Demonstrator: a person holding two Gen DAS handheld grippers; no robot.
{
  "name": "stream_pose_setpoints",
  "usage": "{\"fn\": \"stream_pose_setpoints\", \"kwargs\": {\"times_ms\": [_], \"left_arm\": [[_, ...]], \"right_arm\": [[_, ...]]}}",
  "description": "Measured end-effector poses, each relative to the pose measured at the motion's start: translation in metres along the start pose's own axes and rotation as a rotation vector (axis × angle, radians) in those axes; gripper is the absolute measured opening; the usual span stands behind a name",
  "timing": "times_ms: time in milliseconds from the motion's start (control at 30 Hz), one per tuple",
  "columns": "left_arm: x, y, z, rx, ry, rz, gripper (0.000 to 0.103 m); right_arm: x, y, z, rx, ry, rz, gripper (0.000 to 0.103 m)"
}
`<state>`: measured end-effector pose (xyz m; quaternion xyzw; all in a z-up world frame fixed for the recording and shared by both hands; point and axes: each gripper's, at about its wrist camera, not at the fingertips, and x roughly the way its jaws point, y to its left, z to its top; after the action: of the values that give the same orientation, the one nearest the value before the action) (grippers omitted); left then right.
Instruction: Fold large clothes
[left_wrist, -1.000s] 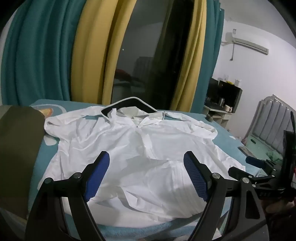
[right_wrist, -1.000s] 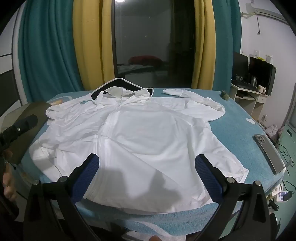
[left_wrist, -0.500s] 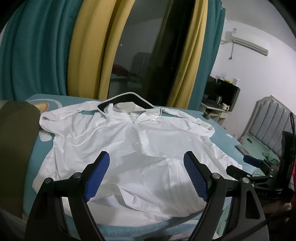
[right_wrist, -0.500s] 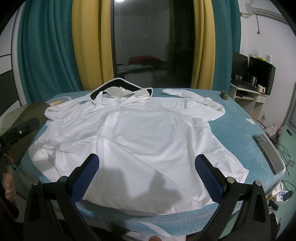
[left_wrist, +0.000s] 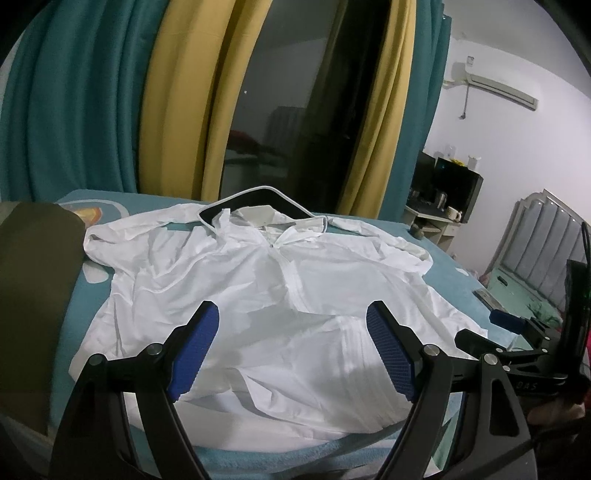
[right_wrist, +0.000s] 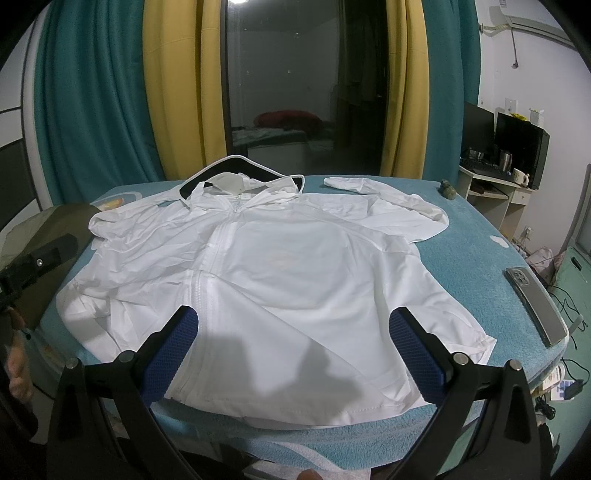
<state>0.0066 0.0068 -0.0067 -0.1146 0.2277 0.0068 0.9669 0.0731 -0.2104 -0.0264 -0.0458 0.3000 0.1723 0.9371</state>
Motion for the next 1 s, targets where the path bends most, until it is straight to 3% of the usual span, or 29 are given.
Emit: {"fn": "stream_pose_setpoints", "kwargs": {"times_ms": [1000], "left_arm": [[-0.0027,0.0031,0.0050,0.014,-0.010,-0.031,0.085]], "right_arm": [[-0.0011,-0.0002,0.0007,0.000,0.001,0.000,0.102]]}}
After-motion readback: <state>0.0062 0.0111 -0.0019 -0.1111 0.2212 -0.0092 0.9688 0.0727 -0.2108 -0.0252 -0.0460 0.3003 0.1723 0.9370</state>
